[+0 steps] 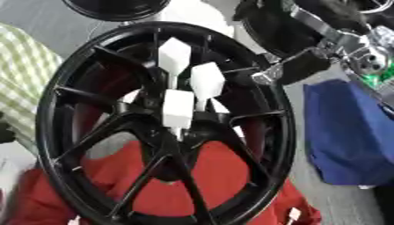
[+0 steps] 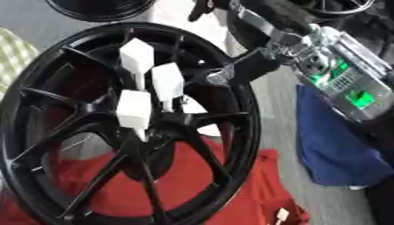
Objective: Pull the pin out of the wheel hub.
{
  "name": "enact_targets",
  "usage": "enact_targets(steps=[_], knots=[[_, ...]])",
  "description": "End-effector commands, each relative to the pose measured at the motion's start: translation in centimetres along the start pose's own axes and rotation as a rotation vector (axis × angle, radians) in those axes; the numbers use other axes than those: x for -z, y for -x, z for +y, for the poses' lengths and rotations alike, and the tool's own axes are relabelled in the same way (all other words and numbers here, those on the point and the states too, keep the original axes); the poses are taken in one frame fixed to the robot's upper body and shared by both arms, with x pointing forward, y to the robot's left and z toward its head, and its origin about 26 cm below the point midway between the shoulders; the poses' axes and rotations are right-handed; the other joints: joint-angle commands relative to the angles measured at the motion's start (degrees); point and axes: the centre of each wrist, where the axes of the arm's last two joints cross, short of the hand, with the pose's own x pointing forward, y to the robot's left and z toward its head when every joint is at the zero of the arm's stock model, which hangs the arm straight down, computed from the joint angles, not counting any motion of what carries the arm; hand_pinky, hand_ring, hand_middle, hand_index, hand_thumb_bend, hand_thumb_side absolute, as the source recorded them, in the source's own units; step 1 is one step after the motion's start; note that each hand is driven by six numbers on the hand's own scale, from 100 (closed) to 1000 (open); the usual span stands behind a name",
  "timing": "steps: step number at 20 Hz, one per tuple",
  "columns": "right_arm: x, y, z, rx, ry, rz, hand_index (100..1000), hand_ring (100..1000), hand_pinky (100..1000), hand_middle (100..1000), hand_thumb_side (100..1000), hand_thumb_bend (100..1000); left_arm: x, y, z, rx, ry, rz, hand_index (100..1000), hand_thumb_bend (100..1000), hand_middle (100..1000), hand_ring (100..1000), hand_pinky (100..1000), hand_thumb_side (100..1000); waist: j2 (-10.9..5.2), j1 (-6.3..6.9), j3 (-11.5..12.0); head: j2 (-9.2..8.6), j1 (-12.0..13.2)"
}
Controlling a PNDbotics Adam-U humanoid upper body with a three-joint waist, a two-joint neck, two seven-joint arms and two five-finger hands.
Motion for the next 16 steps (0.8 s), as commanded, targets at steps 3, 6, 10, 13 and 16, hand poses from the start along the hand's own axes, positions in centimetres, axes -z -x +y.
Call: enact_targets(steps=[3, 6, 10, 13, 16], knots=[[1.8, -0.1, 0.8, -0.007, -0.042, 0.007, 777, 789, 836, 764, 261, 616, 0.5, -0.4, 1.2, 0.026, -0.019, -0.016, 675, 105, 481, 503, 566, 960, -2.26, 0.64, -0.5, 0.28, 0.9], [2.2, -0.3, 1.0, -0.032, -0.077, 0.001, 780, 786, 829, 762, 259, 617, 0.5, -0.4, 1.1, 0.016, -0.020, -0.015, 675, 107, 481, 504, 567, 961, -2.36, 0.69, -0.3, 0.21, 0.5], [2.3, -0.3, 1.4, -0.075, -0.133, -0.003, 798, 783, 818, 766, 250, 597, 0.6, -0.5, 0.8, 0.005, -0.017, -0.017, 675, 109, 481, 504, 568, 962, -2.25, 0.64, 0.1, 0.10, -0.1], [2.3, -0.1, 1.4, -0.099, -0.174, -0.002, 804, 777, 804, 763, 252, 576, 0.6, -0.5, 0.7, 0.002, -0.016, -0.017, 676, 108, 481, 504, 568, 963, -2.07, 0.65, 0.3, 0.07, -0.4], [2.3, -0.3, 0.1, -0.106, -0.189, 0.003, 803, 767, 796, 752, 249, 550, 0.6, -0.5, 0.8, 0.003, -0.012, -0.015, 676, 108, 481, 504, 568, 965, -1.83, 0.75, 0.3, -0.14, -0.9]])
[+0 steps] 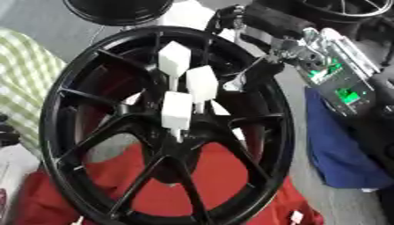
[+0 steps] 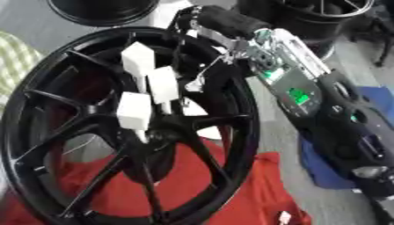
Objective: Pull the pin out of the wheel hub.
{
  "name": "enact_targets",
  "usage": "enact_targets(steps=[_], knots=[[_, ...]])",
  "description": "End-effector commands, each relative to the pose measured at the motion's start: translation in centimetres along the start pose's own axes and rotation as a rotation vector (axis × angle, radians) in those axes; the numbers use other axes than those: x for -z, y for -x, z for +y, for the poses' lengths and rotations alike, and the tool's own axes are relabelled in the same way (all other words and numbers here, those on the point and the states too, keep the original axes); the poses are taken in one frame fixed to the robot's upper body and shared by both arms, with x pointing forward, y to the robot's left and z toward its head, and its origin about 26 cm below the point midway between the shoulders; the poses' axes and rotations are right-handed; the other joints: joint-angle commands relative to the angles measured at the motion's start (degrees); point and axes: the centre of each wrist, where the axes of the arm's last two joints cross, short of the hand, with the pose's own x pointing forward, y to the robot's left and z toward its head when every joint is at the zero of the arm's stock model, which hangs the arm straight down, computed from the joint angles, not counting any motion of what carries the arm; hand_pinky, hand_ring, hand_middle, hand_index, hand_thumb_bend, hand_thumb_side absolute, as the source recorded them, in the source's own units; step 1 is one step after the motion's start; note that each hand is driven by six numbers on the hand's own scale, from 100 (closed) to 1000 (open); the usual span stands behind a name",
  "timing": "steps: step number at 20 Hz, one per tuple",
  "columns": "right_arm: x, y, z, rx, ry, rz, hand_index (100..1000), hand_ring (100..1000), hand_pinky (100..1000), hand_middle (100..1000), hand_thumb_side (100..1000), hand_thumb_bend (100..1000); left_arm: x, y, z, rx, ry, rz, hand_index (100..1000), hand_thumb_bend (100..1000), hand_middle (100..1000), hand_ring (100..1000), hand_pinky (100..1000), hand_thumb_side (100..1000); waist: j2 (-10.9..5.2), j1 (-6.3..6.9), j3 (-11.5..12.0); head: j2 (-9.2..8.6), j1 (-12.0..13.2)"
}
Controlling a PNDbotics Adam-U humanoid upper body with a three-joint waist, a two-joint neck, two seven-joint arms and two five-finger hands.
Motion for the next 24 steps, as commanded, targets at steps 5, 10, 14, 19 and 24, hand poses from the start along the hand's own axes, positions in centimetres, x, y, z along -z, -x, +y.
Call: enact_targets(steps=[5, 10, 14, 19, 24], knots=[[-1.6, -1.3, -5.5, -0.125, 0.032, 0.016, 793, 751, 811, 732, 241, 522, 0.6, -0.8, 0.5, 0.008, 0.001, -0.026, 676, 110, 481, 505, 569, 966, -1.46, 0.58, -0.1, -0.41, -1.2], [-3.2, -3.5, -8.2, -0.243, 0.056, 0.032, 774, 733, 812, 708, 247, 514, 0.4, -0.5, 0.5, 0.005, 0.000, -0.017, 676, 113, 481, 505, 570, 966, -2.18, 0.66, -0.5, -0.02, -1.5], [-4.1, -4.9, -8.9, -0.302, 0.043, 0.046, 774, 733, 812, 708, 247, 514, 0.4, -0.4, 0.4, 0.005, 0.000, -0.015, 676, 113, 481, 505, 570, 966, -2.26, 0.69, -0.5, 0.02, -1.6], [-5.4, -6.5, -9.7, -0.309, 0.035, 0.025, 783, 737, 791, 711, 315, 589, 0.0, 0.2, 0.4, 0.006, -0.005, 0.006, 675, 115, 482, 505, 571, 965, -3.85, 0.92, -1.1, 0.41, -2.2], [-5.6, -7.8, -8.6, -0.201, 0.001, -0.046, 820, 774, 771, 744, 347, 687, -0.1, 0.5, 0.5, 0.013, -0.007, 0.015, 675, 114, 482, 505, 571, 966, -4.22, 1.01, -1.3, 0.20, -2.6]])
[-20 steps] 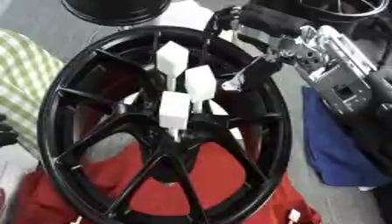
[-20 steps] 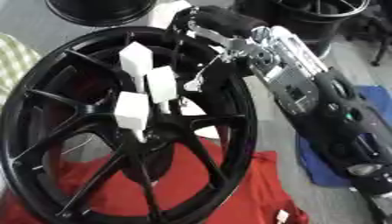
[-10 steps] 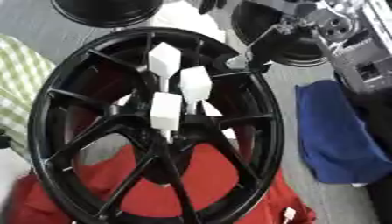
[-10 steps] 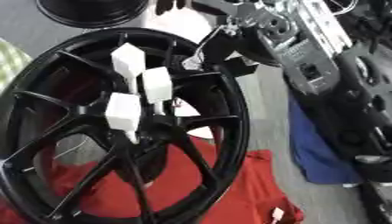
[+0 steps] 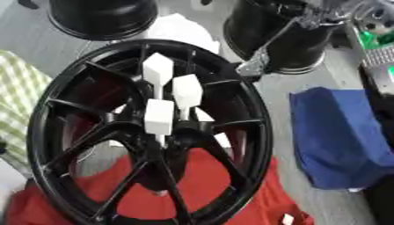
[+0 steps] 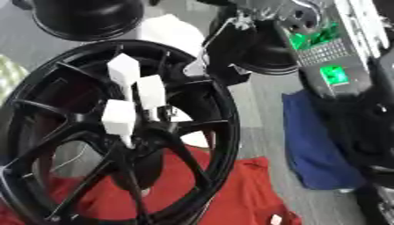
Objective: Pull the pin out of the wheel hub.
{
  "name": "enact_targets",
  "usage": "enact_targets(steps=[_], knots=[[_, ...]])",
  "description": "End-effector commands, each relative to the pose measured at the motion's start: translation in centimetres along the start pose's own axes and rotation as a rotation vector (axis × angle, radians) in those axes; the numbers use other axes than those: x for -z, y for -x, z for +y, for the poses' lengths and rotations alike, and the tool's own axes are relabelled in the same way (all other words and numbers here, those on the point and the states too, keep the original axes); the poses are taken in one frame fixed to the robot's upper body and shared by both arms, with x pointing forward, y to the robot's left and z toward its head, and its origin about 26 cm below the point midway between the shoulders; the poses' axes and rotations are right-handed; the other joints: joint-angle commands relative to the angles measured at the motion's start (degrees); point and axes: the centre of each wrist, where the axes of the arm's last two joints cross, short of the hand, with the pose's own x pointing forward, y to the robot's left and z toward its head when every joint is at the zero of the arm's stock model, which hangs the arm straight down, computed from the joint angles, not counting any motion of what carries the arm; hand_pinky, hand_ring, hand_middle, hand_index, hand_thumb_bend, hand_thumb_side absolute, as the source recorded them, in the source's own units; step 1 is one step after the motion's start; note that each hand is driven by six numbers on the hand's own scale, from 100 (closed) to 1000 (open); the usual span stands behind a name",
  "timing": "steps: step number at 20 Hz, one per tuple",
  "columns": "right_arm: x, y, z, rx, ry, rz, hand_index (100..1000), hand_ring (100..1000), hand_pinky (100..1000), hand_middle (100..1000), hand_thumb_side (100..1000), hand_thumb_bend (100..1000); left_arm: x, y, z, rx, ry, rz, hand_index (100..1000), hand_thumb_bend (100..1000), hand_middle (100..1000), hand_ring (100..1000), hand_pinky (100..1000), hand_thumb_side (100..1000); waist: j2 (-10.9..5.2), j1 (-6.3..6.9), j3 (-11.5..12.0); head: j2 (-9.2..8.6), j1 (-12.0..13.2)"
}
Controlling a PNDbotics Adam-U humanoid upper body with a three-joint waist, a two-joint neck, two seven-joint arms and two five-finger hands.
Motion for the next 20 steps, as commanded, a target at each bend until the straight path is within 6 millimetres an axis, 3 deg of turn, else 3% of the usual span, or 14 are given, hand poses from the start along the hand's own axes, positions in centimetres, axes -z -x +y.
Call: enact_targets(steps=[1, 8, 20], knots=[[-0.2, -0.8, -0.3, 0.043, 0.020, -0.052, 819, 775, 764, 744, 345, 689, 0.5, -0.6, 0.5, 0.009, -0.008, -0.023, 675, 113, 482, 505, 571, 966, -1.29, 0.50, -0.1, -0.31, -0.4], [-0.2, -0.8, 0.1, 0.195, 0.115, -0.069, 804, 752, 713, 727, 348, 694, 0.5, -0.6, 0.7, 0.011, -0.008, -0.024, 676, 113, 483, 505, 572, 967, -0.91, 0.62, -0.1, -0.09, -0.6], [-0.3, -0.6, 1.3, 0.360, 0.175, -0.011, 749, 713, 706, 683, 327, 642, 0.9, -1.4, 0.4, 0.001, 0.003, -0.050, 676, 113, 483, 506, 573, 967, 0.40, 0.28, 1.1, 0.80, -0.6]])
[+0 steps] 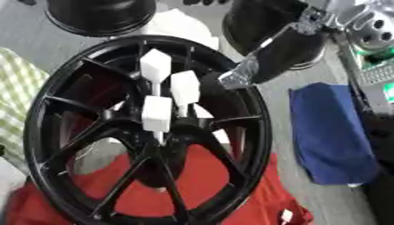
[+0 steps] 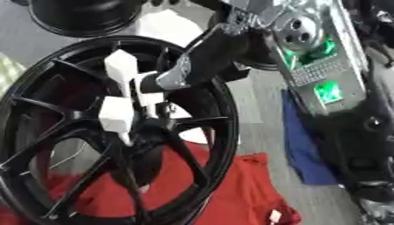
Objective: Pull the pin out of the wheel hub.
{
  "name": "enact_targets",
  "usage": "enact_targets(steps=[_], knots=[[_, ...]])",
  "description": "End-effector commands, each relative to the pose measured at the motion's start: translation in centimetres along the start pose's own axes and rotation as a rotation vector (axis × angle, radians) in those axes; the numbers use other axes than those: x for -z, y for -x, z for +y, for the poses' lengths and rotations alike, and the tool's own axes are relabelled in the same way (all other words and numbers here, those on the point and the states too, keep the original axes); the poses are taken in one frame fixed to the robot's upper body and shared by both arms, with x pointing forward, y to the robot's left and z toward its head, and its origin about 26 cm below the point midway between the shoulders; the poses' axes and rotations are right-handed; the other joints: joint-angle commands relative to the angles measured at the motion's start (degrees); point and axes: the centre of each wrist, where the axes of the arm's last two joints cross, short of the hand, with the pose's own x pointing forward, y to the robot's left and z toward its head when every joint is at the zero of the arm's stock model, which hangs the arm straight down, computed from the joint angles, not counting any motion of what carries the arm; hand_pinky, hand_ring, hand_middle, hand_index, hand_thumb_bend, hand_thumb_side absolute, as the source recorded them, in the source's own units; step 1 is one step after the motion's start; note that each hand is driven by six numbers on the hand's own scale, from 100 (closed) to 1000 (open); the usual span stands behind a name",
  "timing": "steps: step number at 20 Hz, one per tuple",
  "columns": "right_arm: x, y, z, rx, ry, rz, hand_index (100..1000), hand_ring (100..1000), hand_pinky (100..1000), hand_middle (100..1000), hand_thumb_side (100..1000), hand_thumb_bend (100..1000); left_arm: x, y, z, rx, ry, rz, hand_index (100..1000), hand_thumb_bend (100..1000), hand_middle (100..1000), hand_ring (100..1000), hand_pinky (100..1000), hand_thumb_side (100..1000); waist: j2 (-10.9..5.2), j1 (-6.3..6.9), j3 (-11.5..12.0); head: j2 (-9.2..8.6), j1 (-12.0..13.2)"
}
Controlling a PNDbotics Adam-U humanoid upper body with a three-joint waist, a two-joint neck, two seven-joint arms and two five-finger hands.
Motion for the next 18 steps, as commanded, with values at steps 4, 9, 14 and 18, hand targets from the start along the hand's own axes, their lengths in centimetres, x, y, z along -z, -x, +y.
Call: enact_targets(steps=[4, 9, 14, 18], knots=[[-0.2, -0.4, 0.2, 0.005, -0.019, 0.007, 738, 704, 712, 678, 311, 629, 0.9, -1.7, 0.4, -0.001, 0.000, -0.056, 676, 113, 483, 506, 573, 967, -0.21, 0.13, 0.5, 0.22, -0.3], [-0.1, -0.5, 0.6, 0.021, -0.046, 0.000, 725, 704, 711, 677, 292, 614, 1.1, -2.1, 0.2, -0.005, 0.004, -0.071, 676, 113, 483, 505, 573, 967, 0.51, -0.01, 0.9, -0.03, -0.6], [-0.1, -0.5, 0.9, 0.031, -0.061, -0.006, 721, 707, 711, 677, 272, 594, 1.2, -2.5, 0.2, -0.008, 0.007, -0.081, 676, 112, 483, 505, 573, 967, 1.08, -0.09, 1.2, -0.40, -0.7], [0.0, -0.4, 0.9, 0.032, -0.068, -0.009, 721, 710, 714, 680, 257, 574, 1.3, -2.8, 0.1, -0.009, 0.011, -0.088, 676, 111, 483, 505, 573, 967, 1.59, -0.11, 1.4, -0.76, -0.7]])
